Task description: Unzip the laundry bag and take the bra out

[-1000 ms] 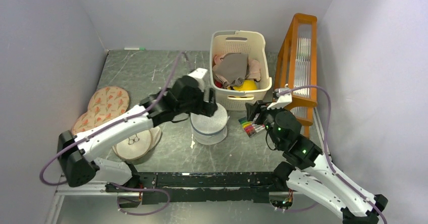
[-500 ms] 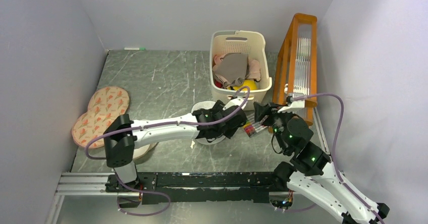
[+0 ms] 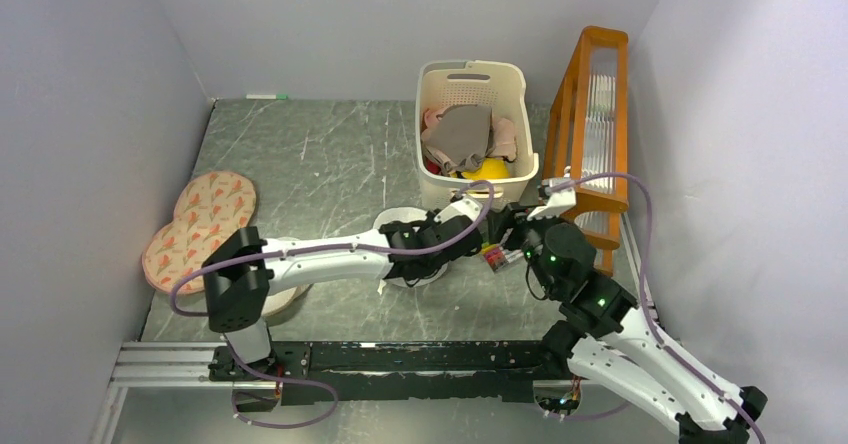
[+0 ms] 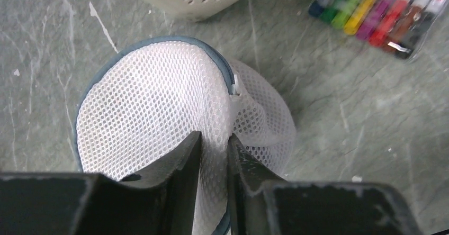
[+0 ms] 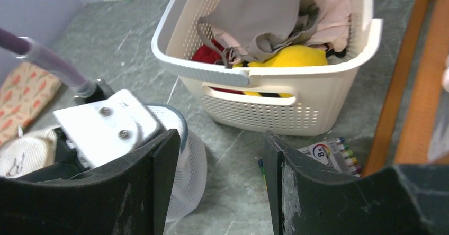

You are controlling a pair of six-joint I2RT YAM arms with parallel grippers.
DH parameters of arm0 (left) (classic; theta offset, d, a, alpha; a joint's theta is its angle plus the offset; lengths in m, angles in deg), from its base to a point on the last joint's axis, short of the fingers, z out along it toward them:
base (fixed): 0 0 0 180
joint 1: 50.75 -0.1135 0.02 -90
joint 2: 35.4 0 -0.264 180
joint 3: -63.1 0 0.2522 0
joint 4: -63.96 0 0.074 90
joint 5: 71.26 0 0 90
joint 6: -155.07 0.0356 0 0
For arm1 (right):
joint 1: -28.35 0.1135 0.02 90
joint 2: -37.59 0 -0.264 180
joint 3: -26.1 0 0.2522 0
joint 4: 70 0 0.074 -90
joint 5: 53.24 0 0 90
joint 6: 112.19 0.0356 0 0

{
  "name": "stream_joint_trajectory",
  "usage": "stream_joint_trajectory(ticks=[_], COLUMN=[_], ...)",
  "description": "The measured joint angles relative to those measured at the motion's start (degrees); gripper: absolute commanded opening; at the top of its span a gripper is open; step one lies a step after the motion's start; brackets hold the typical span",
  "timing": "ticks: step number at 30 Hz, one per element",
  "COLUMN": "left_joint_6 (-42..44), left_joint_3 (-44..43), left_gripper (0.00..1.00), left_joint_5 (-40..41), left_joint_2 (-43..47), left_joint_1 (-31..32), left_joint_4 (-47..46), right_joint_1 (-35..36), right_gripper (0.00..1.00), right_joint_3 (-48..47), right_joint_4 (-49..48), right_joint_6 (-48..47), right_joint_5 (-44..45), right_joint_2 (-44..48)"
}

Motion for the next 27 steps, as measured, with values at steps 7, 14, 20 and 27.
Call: stream_joint_trajectory(ticks=[7, 14, 20, 27], left_joint_6=[1.4, 7.76, 14.53, 18.73], left_joint_3=[9.75, 17.59, 19.19, 22.12], left_gripper=[0.15, 0.08, 0.07, 0.07], left_joint_5=[0.39, -2.8, -7.26, -11.08], left_joint_2=[9.84, 23.08, 28.24, 31.39], left_joint_1=[-0.2, -2.86, -4.48, -4.48], left_joint_4=[-2.21, -5.27, -5.75, -6.95], right_joint_1=[0.0, 0.0, -0.02, -0.02], right_gripper=[0.59, 0.59, 0.67, 0.63], right_joint_3=[0.0, 0.59, 3.89, 6.51], right_joint_4=[-1.49, -5.2, -13.53, -22.8], right_joint_6=[-1.49, -0.74, -1.79, -2.23], right_joint_5=[-5.6, -11.87, -22.1, -35.41], right_joint_2=[-7.74, -11.13, -13.66, -20.33])
